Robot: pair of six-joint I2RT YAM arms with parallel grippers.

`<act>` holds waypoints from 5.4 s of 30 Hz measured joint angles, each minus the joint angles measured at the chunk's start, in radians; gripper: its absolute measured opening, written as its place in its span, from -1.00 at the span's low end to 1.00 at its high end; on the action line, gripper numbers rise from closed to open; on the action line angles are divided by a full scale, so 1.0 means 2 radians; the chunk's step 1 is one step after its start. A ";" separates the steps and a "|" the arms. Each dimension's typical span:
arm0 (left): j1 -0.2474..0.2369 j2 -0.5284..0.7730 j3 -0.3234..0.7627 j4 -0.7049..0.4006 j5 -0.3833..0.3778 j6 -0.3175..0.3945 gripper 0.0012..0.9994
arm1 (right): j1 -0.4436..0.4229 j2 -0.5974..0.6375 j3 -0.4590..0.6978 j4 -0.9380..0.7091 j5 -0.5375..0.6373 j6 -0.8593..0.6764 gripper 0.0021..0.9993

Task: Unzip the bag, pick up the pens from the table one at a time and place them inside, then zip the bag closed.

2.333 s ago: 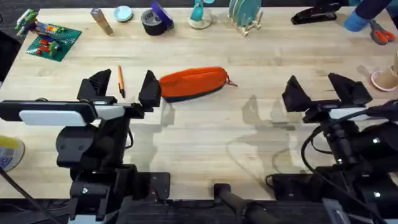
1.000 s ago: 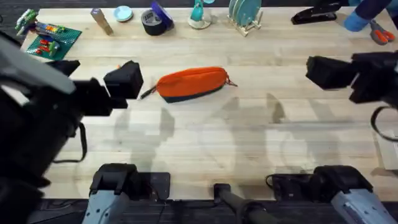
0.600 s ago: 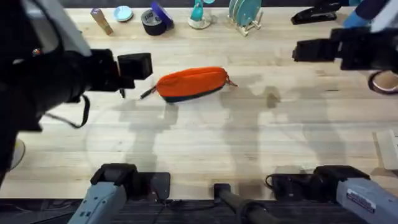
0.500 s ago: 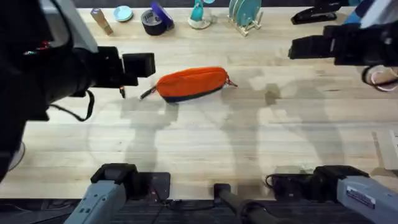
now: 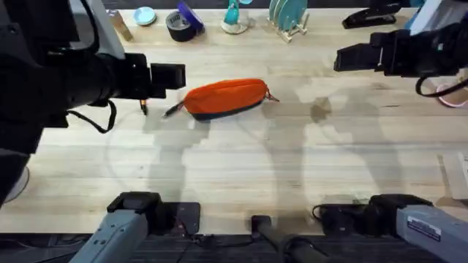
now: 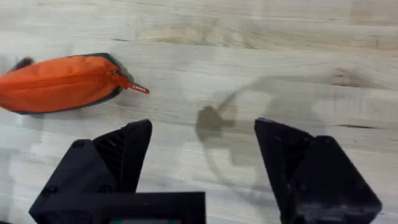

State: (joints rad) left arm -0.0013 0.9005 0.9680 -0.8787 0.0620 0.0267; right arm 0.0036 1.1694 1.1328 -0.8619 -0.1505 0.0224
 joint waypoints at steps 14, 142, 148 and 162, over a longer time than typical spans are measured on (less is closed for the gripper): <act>0.000 0.017 0.001 0.000 0.106 0.230 0.99 | 0.000 0.000 0.001 0.000 0.000 0.000 0.99; 0.098 0.338 0.002 0.023 0.430 0.533 -0.92 | 0.011 0.111 0.003 0.018 -0.138 -0.200 0.99; 0.098 0.338 0.002 0.023 0.430 0.533 -0.92 | 0.033 0.111 0.003 0.048 -0.138 -0.238 0.99; 0.098 0.338 0.002 0.023 0.430 0.533 -0.92 | 0.054 0.167 0.003 0.090 -0.156 -0.267 0.99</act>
State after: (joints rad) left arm 0.1951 1.5764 0.9714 -0.8333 0.9230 1.0931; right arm 0.1112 1.5039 1.1389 -0.6824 -0.4630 -0.5107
